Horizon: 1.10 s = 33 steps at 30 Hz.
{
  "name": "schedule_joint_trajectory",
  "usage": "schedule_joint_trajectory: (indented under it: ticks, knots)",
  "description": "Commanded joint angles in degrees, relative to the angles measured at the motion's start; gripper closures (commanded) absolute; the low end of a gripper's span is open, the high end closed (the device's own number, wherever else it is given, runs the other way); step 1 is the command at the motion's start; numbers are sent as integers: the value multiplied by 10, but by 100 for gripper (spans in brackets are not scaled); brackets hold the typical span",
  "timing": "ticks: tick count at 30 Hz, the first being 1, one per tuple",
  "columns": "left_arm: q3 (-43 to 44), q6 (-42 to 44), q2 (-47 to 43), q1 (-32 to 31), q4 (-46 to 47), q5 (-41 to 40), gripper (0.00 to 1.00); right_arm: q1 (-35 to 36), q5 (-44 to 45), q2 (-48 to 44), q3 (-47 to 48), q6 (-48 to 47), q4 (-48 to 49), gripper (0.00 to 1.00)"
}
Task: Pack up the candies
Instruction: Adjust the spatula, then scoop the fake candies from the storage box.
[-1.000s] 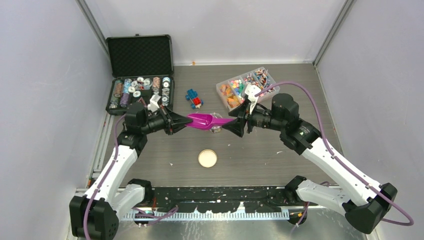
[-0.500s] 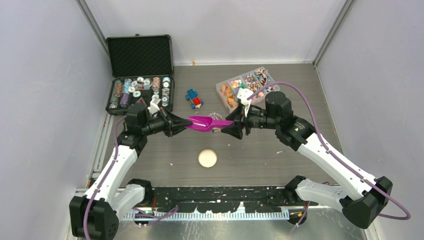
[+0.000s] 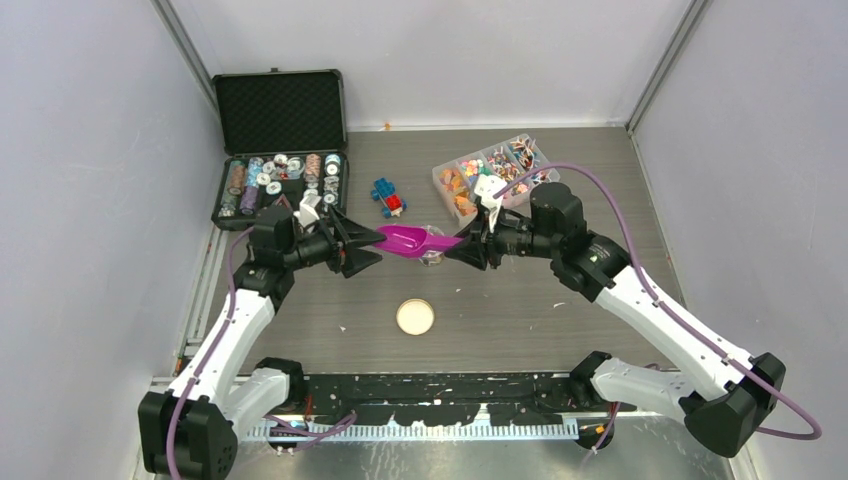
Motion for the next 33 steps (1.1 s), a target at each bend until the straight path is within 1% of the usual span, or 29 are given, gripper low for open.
schedule_joint_trajectory:
  ticks: [1, 2, 3, 5, 6, 9, 13, 18, 20, 22, 24, 29, 33]
  knots:
    - [54, 107, -3, 4, -63, -30, 31, -9, 76, -19, 42, 13, -8, 100]
    - [65, 140, -4, 4, -92, -44, 21, -15, 88, -19, 49, 13, -25, 100]
    - [76, 173, -3, 4, -122, -60, 17, -23, 99, -19, 59, 12, -46, 100]
    - [100, 237, 0, 4, -169, -83, 2, -39, 132, -19, 76, 0, -81, 100]
    - [112, 280, 1, 3, -193, -99, 1, -52, 150, -18, 87, -10, -101, 100]
    - [138, 369, 1, 2, -249, -140, 0, -94, 203, -2, 130, -35, -159, 99]
    - [149, 452, 0, -6, -293, -176, 0, -160, 271, 57, 206, -50, -243, 100]
    - [153, 527, 8, -38, -334, -237, 0, -221, 377, 174, 310, -72, -353, 100]
    - [150, 551, 8, -53, -345, -273, 0, -239, 398, 213, 345, -79, -380, 100]
    - [147, 578, 6, -73, -350, -309, 0, -258, 400, 251, 384, -81, -405, 99]
    - [141, 593, 8, -90, -351, -339, 0, -273, 406, 288, 419, -85, -428, 99]
    - [146, 604, 13, -100, -359, -350, 0, -303, 427, 380, 497, -100, -475, 99]
    - [147, 606, 15, -101, -361, -352, 0, -310, 425, 438, 552, -124, -484, 100]
